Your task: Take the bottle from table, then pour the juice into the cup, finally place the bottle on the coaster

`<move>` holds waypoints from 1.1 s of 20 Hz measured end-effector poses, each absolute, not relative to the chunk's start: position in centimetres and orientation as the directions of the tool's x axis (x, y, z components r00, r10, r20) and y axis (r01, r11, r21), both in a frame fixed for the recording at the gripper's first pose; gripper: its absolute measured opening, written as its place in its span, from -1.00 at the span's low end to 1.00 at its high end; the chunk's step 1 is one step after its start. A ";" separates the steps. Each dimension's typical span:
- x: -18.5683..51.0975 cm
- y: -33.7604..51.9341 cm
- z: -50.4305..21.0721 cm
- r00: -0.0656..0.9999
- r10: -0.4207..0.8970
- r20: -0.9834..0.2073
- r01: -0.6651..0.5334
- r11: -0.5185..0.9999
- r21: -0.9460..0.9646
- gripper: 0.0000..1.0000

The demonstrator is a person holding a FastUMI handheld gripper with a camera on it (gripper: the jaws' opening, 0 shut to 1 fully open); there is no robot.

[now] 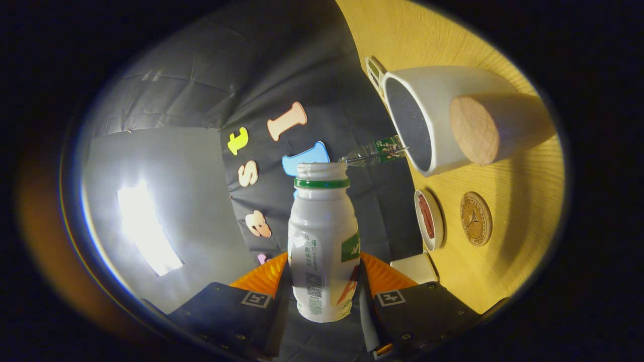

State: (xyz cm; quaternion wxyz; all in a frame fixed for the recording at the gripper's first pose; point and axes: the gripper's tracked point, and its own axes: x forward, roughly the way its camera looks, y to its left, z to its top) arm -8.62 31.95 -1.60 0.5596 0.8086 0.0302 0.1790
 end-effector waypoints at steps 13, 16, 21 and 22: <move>-8.6 31.6 -1.5 0.938 0.226 0.263 -0.157 -0.400 0.903 0.22; -8.6 31.8 -1.5 0.938 0.223 0.264 -0.157 -0.406 0.900 0.22; -8.6 31.7 -1.4 0.939 0.218 0.266 -0.157 -0.416 0.896 0.22; -8.6 31.7 -1.4 0.940 0.215 0.266 -0.158 -0.417 0.895 0.22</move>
